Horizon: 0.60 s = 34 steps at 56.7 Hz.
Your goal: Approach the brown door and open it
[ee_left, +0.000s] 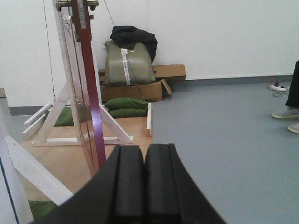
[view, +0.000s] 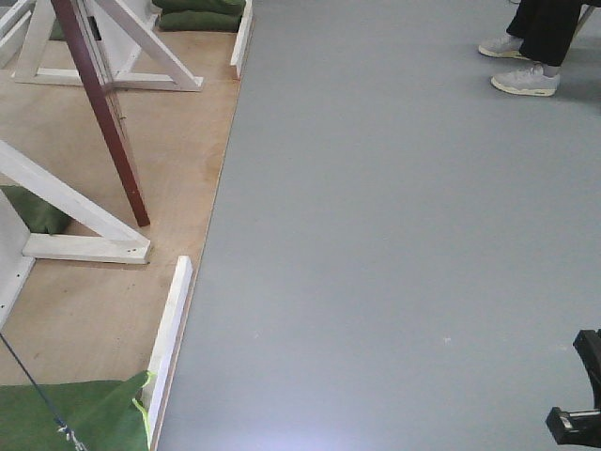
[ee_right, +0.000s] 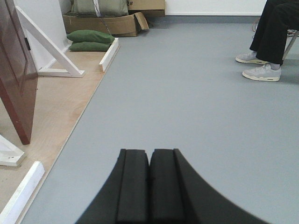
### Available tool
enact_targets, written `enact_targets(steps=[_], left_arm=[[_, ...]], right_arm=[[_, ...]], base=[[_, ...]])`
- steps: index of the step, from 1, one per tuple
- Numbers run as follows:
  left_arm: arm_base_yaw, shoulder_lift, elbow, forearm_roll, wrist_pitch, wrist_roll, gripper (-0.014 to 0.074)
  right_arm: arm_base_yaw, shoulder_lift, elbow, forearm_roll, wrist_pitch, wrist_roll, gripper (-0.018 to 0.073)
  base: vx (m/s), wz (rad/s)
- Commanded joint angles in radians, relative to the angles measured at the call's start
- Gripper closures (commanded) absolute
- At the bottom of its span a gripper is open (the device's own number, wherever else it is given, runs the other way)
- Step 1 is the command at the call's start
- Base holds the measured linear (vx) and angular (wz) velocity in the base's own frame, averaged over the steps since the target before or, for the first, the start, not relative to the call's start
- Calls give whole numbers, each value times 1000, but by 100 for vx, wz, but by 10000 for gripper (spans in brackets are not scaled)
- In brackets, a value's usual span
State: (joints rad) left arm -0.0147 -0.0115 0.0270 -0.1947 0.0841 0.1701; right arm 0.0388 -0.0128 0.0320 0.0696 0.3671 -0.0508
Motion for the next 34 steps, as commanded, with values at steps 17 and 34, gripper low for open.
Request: enact_targets(steps=[17,34], left_arm=[[-4,-14,-18,-8,-78,-8,565],[-4,-14,-18,-8,-78,-8,565]], right_arm=[[0,-6,4,-3,-77,-6,559],[0,-6,4,-3,-77,-6,559]], base=[[0,0],[0,0]])
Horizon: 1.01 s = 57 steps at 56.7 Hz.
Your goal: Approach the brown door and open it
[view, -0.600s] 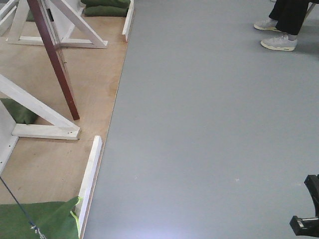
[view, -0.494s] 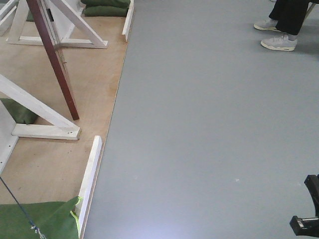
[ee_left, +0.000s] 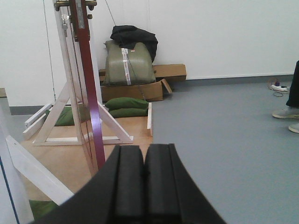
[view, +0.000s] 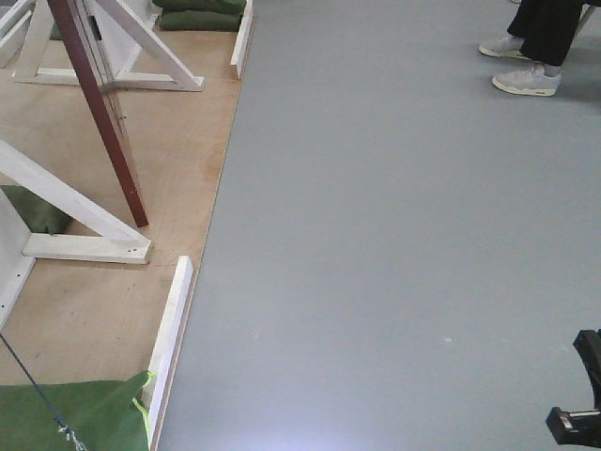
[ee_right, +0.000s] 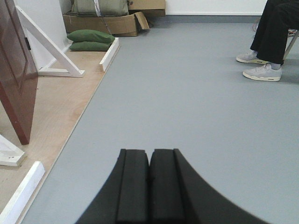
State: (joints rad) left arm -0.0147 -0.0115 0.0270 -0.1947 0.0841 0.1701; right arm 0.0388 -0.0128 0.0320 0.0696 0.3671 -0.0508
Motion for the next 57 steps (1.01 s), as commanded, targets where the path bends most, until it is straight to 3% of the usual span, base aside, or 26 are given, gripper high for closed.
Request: enact_targets(steps=[1,27,57], left_arm=[[-4,-14,-18,-8,-78,-8,565],[-4,-14,-18,-8,-78,-8,565],[-4,-14,-18,-8,-78,-8,565]], right_arm=[[0,-6,4,-3,-77,-6,559],[0,-6,4,-3,-77,-6,559],[0,-6,4,-3,-77,-6,559]], base=[[1,2],[8,-2],[26,4]])
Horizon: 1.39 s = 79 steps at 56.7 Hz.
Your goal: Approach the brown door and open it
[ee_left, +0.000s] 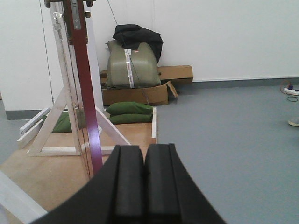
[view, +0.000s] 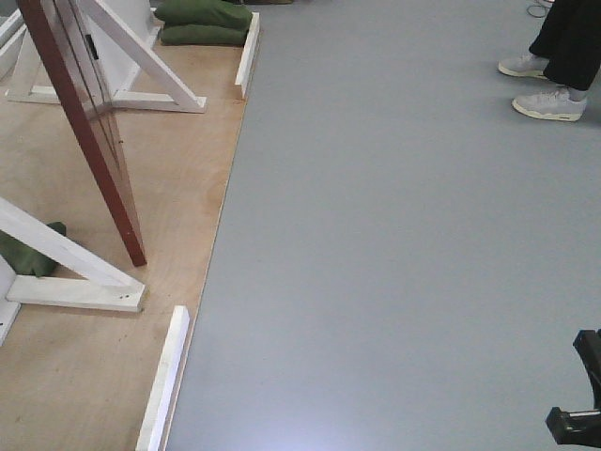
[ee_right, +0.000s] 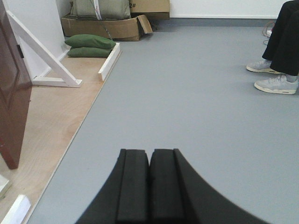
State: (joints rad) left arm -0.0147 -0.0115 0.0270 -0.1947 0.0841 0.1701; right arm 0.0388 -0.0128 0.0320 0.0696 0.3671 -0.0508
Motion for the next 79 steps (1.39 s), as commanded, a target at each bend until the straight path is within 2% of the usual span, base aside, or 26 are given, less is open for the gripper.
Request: enact_targets(steps=[1,79], left_arm=[[-4,-14,-18,-8,-78,-8,565],[-4,-14,-18,-8,-78,-8,565]], right_arm=[[0,-6,4,-3,-77,-6,559],[0,-6,4,-3,-77,-6,559]], base=[[34,-2],[40,-3]])
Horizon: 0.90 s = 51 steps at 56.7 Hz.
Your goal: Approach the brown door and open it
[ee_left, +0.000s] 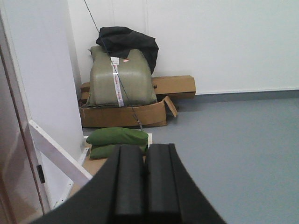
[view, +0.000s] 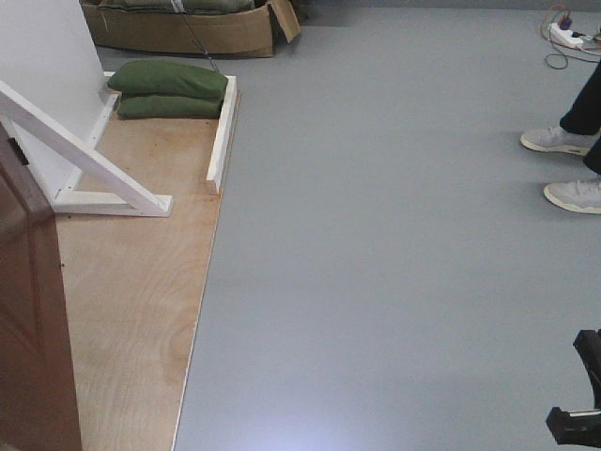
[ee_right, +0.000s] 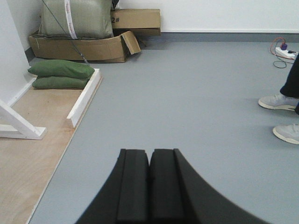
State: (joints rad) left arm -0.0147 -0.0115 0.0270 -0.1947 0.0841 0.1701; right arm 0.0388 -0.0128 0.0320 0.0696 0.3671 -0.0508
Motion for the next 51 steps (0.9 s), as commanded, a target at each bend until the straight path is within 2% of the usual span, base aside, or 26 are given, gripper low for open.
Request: enact_targets(steps=[1,25,51], left_arm=[[-4,-14,-18,-8,-78,-8,565],[-4,-14,-18,-8,-78,-8,565],[-4,-14,-18,-8,-78,-8,565]], right_arm=[[0,-6,4,-3,-77,-6,559],[0,-6,4,-3,-77,-6,559],[0,-6,4,-3,-77,-6,559]], base=[[34,6],[27,9],[7,5]])
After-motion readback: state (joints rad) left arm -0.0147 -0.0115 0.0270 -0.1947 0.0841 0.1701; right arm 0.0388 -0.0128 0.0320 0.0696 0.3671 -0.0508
